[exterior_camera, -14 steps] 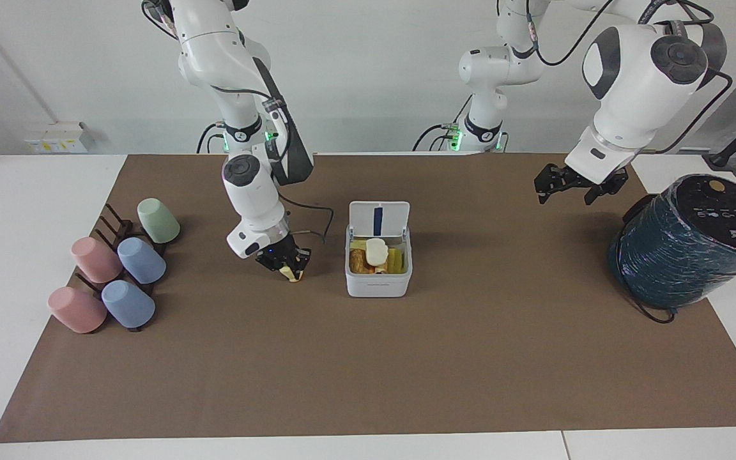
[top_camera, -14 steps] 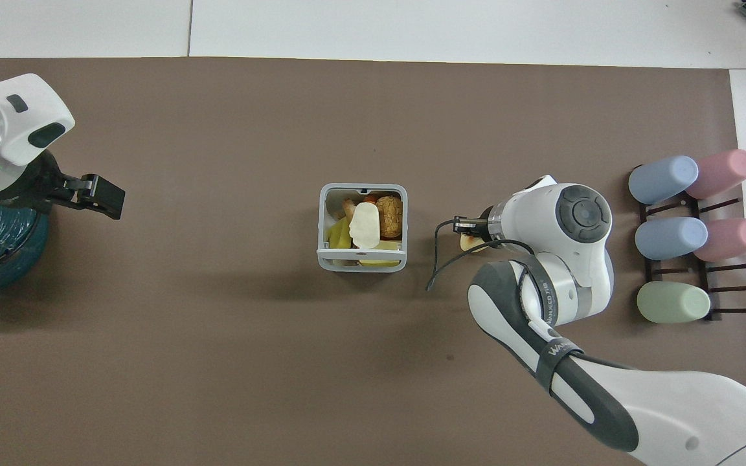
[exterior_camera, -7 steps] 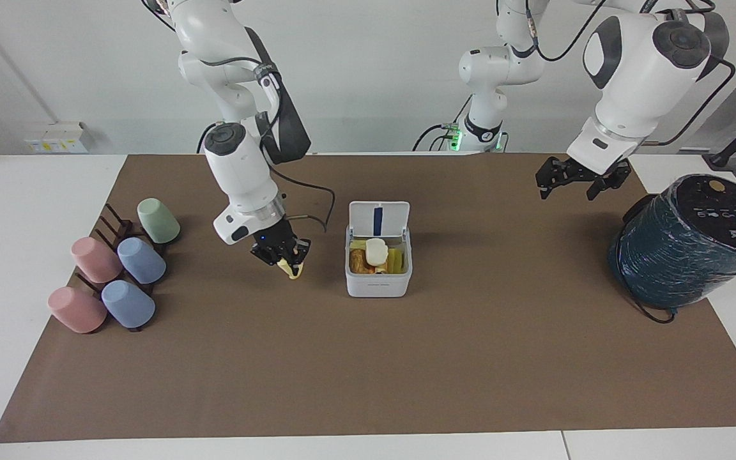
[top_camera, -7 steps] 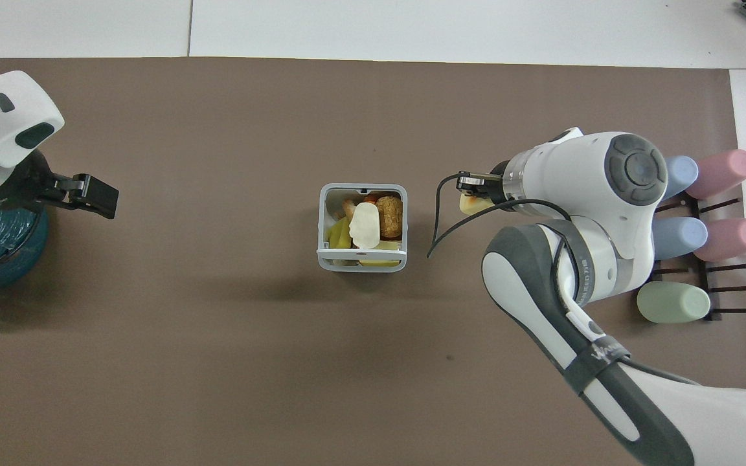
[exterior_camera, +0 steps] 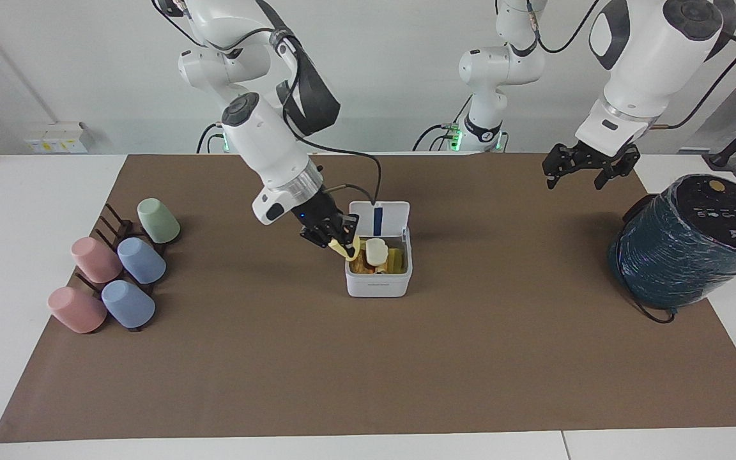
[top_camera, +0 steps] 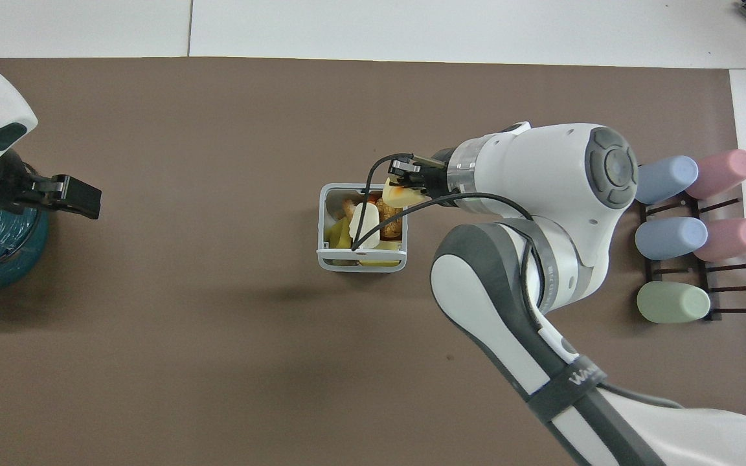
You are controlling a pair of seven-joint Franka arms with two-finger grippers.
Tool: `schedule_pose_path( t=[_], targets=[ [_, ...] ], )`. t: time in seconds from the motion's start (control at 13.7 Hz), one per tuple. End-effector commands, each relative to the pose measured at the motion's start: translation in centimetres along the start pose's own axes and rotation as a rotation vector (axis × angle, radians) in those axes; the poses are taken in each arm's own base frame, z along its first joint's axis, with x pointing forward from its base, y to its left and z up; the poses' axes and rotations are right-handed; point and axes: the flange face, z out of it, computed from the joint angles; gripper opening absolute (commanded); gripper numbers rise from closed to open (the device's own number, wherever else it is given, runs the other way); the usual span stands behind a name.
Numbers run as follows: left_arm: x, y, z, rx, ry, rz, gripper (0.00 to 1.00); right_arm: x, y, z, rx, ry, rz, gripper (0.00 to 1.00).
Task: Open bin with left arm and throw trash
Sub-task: 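Carry the yellow cake over the bin with the right gripper, then release the cake into the bin and press it down with the right gripper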
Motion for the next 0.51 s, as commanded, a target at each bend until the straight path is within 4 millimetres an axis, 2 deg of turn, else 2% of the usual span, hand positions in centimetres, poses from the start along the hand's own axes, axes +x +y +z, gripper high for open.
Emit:
schedule_pose_path(
  t=[0.0,0.07,0.29,0.44],
  targets=[
    [-0.5,-0.6,-0.4,0.012,0.0,0.004,1.0,-0.5,-1.0,1.6,0.024,-0.02,0.036,0.0],
    [-0.5,-0.5,-0.4,0.012,0.004,0.004,1.0,-1.4,-1.2,3.1,0.012,-0.043,0.028,0.0],
    [-0.3,-0.5,-0.5,0.012,0.018,0.006,1.0,-2.6,-1.3,4.8,-0.002,-0.073,0.017,0.0],
    [-0.1,-0.5,-0.3,0.012,0.035,0.005,1.0,-3.1,-1.4,5.8,-0.01,-0.087,0.011,0.06]
  ],
)
